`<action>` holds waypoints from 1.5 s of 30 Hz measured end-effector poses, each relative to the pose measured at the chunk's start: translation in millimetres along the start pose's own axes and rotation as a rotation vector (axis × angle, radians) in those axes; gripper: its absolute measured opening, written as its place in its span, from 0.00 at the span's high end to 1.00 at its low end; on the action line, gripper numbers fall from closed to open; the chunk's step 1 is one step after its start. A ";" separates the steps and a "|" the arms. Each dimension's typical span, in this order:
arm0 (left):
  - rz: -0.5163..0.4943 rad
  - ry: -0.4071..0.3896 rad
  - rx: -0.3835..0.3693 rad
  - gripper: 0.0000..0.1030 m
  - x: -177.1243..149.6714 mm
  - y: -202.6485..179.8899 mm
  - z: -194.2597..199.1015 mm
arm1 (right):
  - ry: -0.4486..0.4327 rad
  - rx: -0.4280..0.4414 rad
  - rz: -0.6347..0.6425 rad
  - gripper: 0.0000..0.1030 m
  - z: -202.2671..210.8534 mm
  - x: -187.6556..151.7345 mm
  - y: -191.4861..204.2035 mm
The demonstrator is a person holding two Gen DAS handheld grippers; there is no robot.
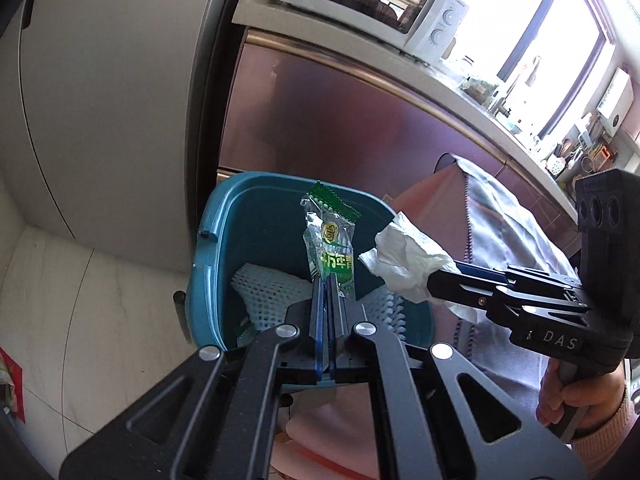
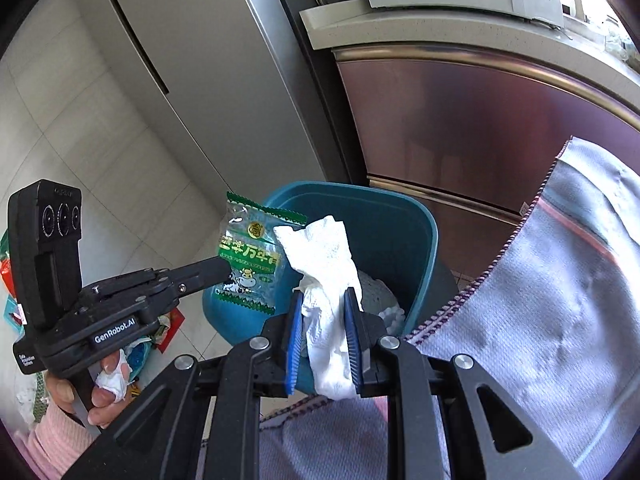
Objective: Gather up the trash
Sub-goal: 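Carry the wrapper and tissue to the teal bin and open both grippers, then move both open tools back over the peels and gold wrappers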
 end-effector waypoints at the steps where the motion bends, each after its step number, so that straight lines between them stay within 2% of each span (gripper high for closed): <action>1: -0.003 0.009 0.003 0.98 -0.9 -0.1 -4.8 | 0.007 -0.002 -0.002 0.81 -3.5 1.3 -0.1; 8: 0.019 0.058 0.010 0.97 -4.2 0.1 -37.3 | 0.017 -0.044 -0.022 0.73 -19.0 6.0 -4.5; 11: 0.026 0.061 0.015 0.93 -6.7 -2.2 -44.8 | 0.009 -0.049 -0.031 0.64 -18.6 3.8 -7.5; 14: 0.023 0.063 0.009 0.89 -7.5 -6.1 -49.8 | -0.002 -0.045 -0.039 0.64 -14.0 1.4 -10.3; 17: 0.019 0.061 0.017 0.83 -7.8 -10.5 -52.4 | -0.027 -0.035 -0.045 0.63 -3.1 -3.2 -12.6; 26: -0.023 0.018 0.008 0.82 -6.7 -31.2 -38.0 | -0.118 0.005 -0.046 0.61 49.5 -23.7 -17.7; 31: -0.081 -0.054 -0.073 0.76 -10.1 -61.6 -5.0 | -0.183 0.024 -0.037 0.56 92.0 -46.0 -22.8; 37: -0.170 -0.112 -0.226 0.69 -23.6 -117.7 26.6 | -0.272 -0.043 -0.051 0.53 147.0 -79.4 -37.9; 40: -0.223 -0.108 -0.301 0.66 -33.3 -148.4 35.2 | -0.314 -0.088 -0.067 0.50 174.1 -101.3 -48.1; 45: -0.330 -0.054 -0.409 0.64 -55.9 -214.7 31.6 | -0.364 -0.178 -0.139 0.50 216.2 -141.8 -75.1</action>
Point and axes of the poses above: each gripper's, at about its wrist camera, not at the fingertips, and z roughly against the way its jaws point, y to its left, x to its top, the point moved 2 cm from there along -z, roughly the way its jaws point, and after that the axes turned 3 degrees about x, right-handed, at the moved point
